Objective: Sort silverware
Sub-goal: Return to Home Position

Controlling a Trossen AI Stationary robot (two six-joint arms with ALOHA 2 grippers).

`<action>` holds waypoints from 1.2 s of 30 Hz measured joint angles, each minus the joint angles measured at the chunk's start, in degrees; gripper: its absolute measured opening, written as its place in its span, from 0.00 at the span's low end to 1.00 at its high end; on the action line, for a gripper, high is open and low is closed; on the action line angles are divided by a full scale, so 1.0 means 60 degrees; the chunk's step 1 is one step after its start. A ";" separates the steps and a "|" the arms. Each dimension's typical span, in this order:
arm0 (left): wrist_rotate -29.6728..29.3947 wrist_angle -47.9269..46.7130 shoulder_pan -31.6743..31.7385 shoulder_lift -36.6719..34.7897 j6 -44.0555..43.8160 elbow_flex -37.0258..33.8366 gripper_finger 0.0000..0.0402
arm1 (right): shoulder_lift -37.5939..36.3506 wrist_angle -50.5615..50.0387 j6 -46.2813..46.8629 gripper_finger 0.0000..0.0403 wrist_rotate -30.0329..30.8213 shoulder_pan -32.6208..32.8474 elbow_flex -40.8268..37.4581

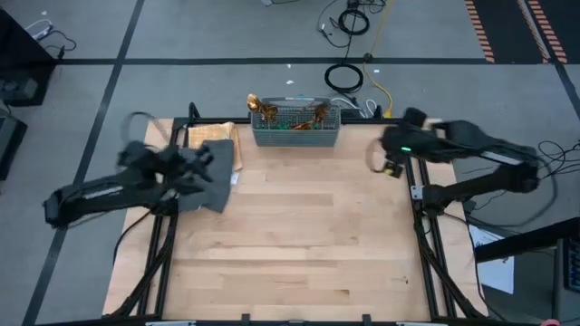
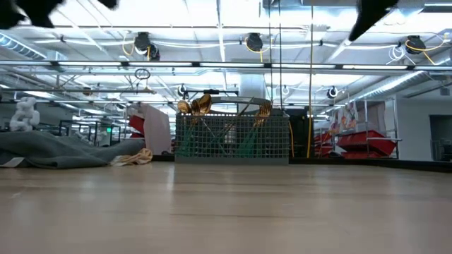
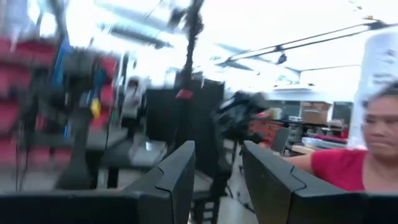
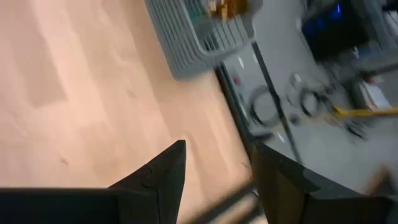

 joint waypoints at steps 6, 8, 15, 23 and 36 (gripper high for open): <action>0.0665 -0.1148 0.0944 -0.3191 0.0454 -0.0003 0.35 | -0.3250 0.2772 0.0636 0.42 -0.0275 0.0717 -0.2551; 0.0571 -0.1963 0.1157 -0.4088 0.0792 -0.0007 0.35 | -0.4227 0.4294 0.0702 0.42 -0.0603 0.0867 -0.3583; 0.0038 -0.3766 0.1338 -0.4672 0.1607 -0.0373 0.35 | -0.5946 0.8773 0.0456 0.42 -0.1491 0.1235 -0.7218; -0.1434 -0.5648 0.1331 -0.4713 0.3294 -0.1436 0.35 | -0.6114 1.1583 0.0488 0.42 -0.2180 0.1710 -0.9857; 0.0613 -0.5425 0.1312 -0.4720 0.3959 -0.2621 0.35 | -0.6793 1.3277 -0.0911 0.42 -0.5307 0.2607 -1.0982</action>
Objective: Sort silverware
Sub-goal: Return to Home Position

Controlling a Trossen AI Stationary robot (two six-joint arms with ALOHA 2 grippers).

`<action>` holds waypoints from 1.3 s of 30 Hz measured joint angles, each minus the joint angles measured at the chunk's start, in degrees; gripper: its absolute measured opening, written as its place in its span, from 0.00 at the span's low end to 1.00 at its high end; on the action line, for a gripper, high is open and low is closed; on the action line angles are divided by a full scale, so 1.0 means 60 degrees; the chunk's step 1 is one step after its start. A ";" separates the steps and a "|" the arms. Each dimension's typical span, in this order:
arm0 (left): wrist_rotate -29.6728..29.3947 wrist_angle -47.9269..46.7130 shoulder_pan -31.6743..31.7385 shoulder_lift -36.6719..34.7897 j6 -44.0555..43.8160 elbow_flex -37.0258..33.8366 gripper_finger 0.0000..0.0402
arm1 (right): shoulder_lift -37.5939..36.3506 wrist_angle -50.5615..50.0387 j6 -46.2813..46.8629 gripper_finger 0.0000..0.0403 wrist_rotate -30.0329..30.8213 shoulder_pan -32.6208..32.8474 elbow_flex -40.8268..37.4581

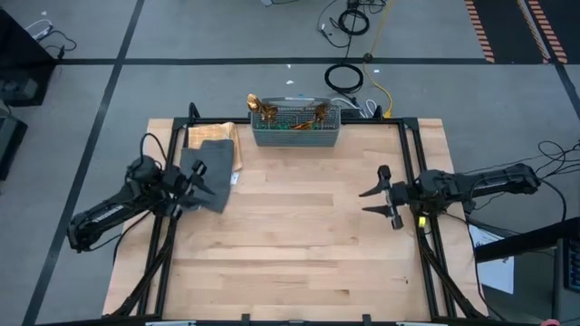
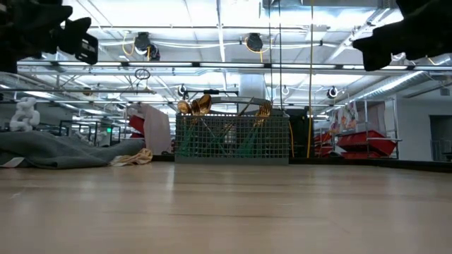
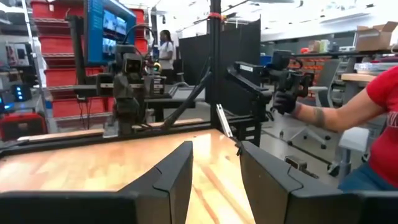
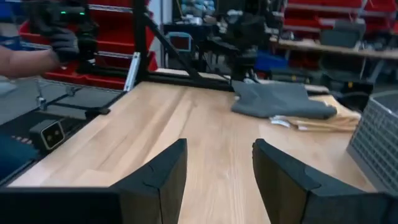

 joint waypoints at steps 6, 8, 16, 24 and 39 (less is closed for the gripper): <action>0.0019 -0.0015 0.0000 0.0000 0.0143 -0.0009 0.35 | -0.1424 -0.0119 -0.0152 0.42 0.0131 0.0061 -0.0608; 0.0028 -0.0220 0.0000 0.0000 0.0324 -0.0009 0.35 | -0.1983 -0.0436 -0.0193 0.42 0.0131 0.0061 -0.0667; -0.0313 -0.0867 0.0077 -0.0003 0.0880 -0.0005 0.35 | -0.3213 -0.1398 -0.0317 0.42 0.0070 0.0065 -0.0728; -0.1315 -0.1690 0.0153 -0.0004 0.1379 -0.0189 0.35 | -0.3226 -0.1437 -0.0154 0.42 -0.0109 0.0068 -0.1071; -0.2299 -0.1474 0.0157 0.0087 0.1050 -0.0457 0.35 | -0.2803 -0.0231 -0.0378 0.42 -0.0127 0.0108 -0.1850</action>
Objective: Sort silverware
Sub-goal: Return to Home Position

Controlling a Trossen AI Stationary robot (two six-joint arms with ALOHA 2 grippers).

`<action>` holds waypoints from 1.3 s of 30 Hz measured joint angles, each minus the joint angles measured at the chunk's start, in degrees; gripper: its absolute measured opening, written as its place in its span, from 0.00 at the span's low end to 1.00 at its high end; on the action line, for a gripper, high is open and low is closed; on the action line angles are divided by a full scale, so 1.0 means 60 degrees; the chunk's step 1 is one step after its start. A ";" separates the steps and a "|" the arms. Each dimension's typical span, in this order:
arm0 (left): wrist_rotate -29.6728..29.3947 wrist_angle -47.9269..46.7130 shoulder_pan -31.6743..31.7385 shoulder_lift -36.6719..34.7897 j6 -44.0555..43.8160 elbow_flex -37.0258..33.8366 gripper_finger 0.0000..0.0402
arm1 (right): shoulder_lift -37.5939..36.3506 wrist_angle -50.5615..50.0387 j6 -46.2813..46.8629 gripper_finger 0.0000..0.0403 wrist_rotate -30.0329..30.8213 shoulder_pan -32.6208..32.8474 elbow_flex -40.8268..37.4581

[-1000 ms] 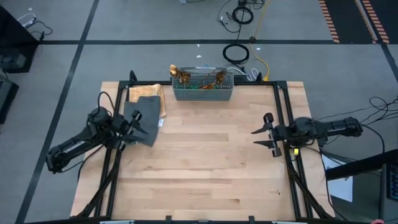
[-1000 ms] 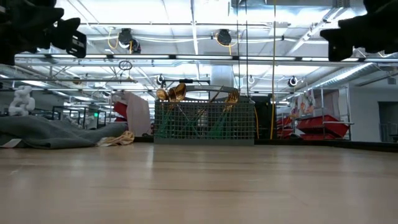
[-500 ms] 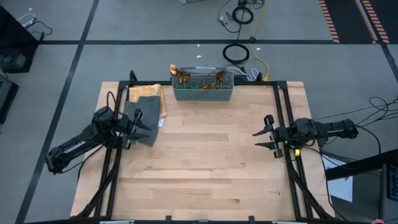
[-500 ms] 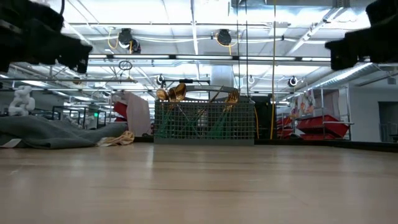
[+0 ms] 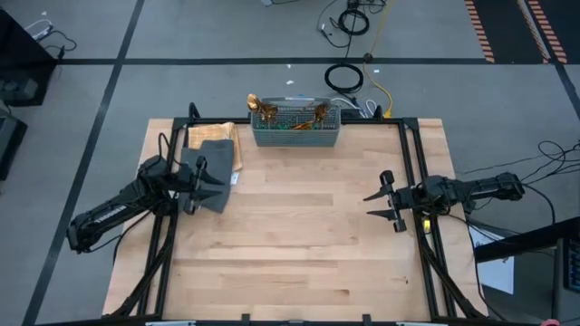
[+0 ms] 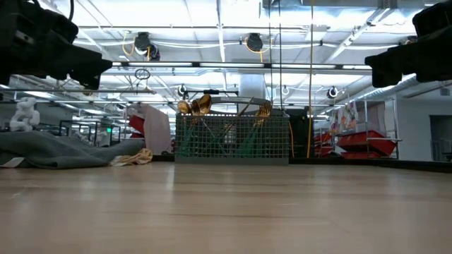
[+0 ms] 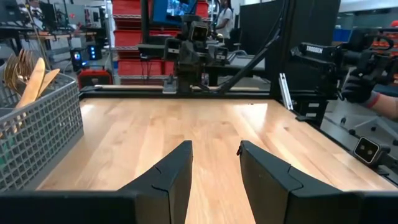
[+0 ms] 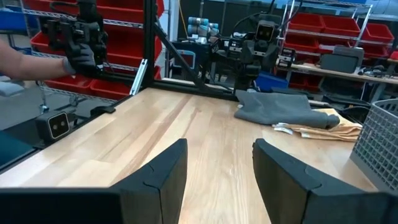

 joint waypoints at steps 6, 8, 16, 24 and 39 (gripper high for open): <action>-0.0022 0.0028 0.0000 0.0000 -0.0016 -0.0005 0.35 | 0.0003 -0.0004 -0.0014 0.42 0.0000 0.0000 0.0000; -0.0023 0.0040 0.0000 0.0001 -0.0019 -0.0007 0.35 | 0.0001 -0.0004 -0.0015 0.42 0.0000 0.0000 0.0000; -0.2174 0.0002 -0.0004 0.0004 -0.0747 -0.0011 0.34 | 0.0004 -0.0007 0.0221 0.42 0.0002 0.0000 0.0000; -0.4808 -0.0051 -0.0635 -0.0087 -0.0751 -0.0022 0.33 | 0.0004 -0.0011 0.0399 0.42 0.0002 0.0000 0.0000; -0.7696 0.0302 -0.4629 -0.0087 0.0234 -0.0157 0.33 | 0.0004 -0.0018 0.0594 0.42 0.0000 0.0000 0.0004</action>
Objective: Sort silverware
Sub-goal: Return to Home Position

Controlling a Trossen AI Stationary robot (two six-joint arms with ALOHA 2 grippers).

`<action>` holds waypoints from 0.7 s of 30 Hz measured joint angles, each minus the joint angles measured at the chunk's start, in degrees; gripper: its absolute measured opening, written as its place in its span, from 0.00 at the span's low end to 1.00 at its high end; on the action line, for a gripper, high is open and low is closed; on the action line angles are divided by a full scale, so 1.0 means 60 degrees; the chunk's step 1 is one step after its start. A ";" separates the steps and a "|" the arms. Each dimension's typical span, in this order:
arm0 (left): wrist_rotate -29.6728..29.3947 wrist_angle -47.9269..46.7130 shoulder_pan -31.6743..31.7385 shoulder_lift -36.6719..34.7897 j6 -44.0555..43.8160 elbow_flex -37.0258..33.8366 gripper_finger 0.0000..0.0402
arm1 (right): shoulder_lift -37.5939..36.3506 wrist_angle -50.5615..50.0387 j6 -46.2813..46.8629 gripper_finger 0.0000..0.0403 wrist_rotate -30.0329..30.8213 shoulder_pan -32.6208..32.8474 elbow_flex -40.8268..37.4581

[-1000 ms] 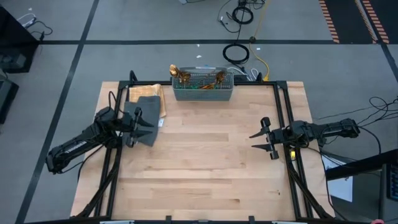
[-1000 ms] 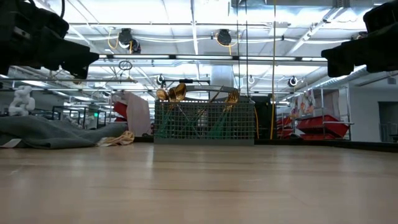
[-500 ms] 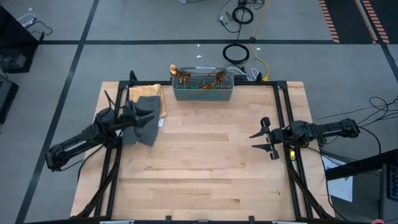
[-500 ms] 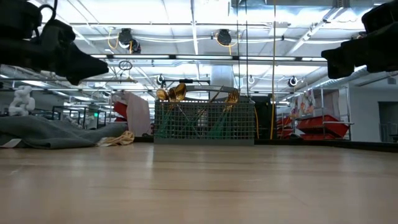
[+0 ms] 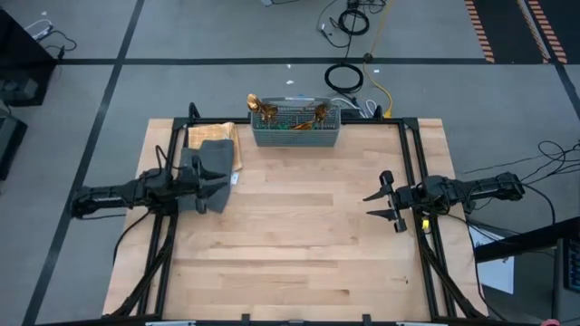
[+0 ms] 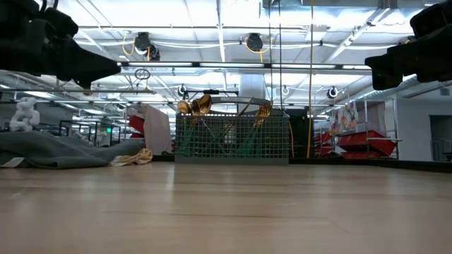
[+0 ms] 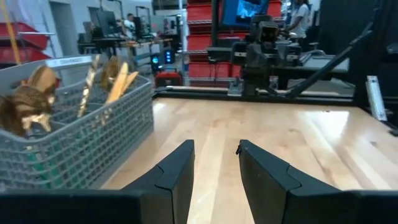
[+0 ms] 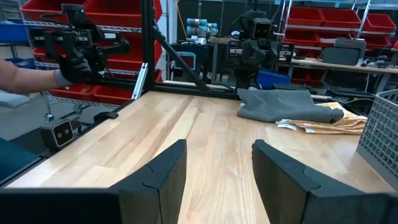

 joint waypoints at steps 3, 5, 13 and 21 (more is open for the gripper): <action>-0.0018 -0.0006 -0.0205 -0.0004 0.0003 0.0000 0.33 | 0.0000 0.0000 -0.0051 0.42 0.0000 0.0000 0.0000; -0.0035 -0.0007 -0.0301 -0.0004 0.0006 0.0000 0.33 | 0.0000 0.0000 -0.0087 0.42 0.0000 0.0000 0.0000; 0.0529 -0.0015 -0.0336 -0.0004 0.0004 -0.0011 0.33 | 0.0000 0.0004 0.0085 0.42 0.0000 0.0000 0.0000; 0.0658 -0.0017 -0.0336 -0.0004 0.0005 -0.0015 0.33 | 0.0000 0.0004 0.0138 0.42 0.0000 0.0000 0.0000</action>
